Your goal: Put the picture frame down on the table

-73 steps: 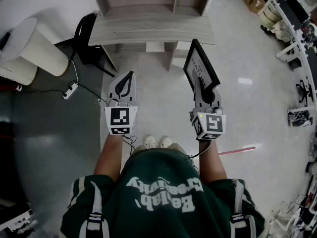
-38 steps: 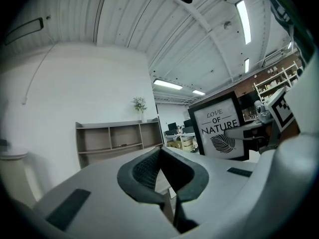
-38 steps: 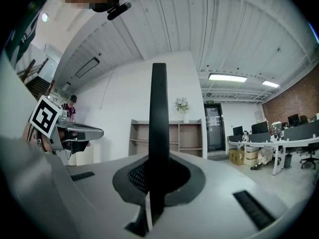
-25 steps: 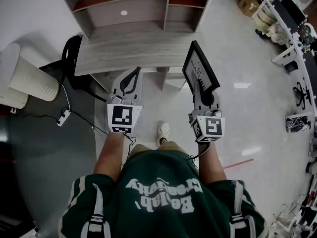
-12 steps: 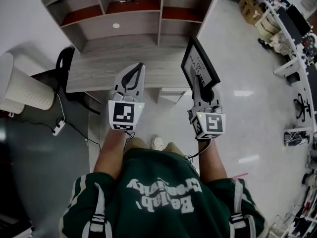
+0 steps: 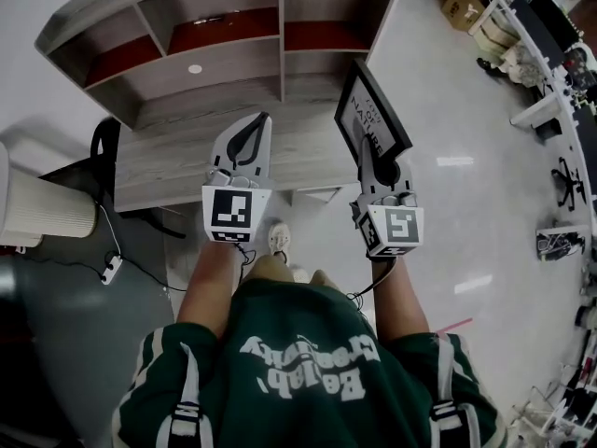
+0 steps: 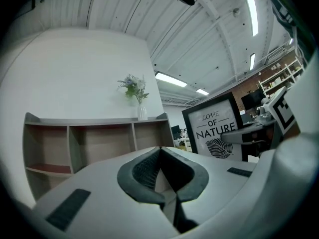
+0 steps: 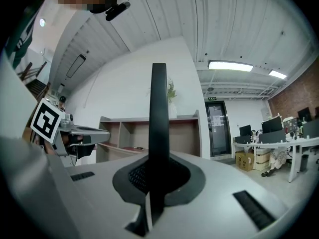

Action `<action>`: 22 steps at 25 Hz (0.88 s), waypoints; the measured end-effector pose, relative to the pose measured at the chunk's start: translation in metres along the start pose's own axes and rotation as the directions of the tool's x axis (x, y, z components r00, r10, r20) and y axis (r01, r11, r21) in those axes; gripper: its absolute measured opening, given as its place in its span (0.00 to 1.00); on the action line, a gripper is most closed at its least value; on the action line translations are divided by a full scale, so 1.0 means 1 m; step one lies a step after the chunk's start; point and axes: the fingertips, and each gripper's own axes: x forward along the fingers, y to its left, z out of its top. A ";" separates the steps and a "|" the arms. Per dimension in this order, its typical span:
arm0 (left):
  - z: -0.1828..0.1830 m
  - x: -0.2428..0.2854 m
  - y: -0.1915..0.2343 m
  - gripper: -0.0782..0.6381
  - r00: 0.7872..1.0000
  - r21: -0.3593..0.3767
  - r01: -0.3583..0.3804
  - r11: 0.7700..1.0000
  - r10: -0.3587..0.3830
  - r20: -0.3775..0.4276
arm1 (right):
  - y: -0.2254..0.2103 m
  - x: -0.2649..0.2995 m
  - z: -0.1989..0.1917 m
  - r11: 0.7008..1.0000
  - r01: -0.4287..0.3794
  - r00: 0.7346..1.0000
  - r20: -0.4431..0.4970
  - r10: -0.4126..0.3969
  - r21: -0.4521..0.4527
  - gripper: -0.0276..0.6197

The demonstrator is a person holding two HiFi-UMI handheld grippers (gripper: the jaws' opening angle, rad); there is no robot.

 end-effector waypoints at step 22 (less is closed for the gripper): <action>-0.008 0.265 0.074 0.13 0.984 -0.014 0.172 0.985 -0.172 0.045 | -0.122 0.243 0.014 0.990 0.139 0.990 -0.010 -0.140 -0.017 0.10</action>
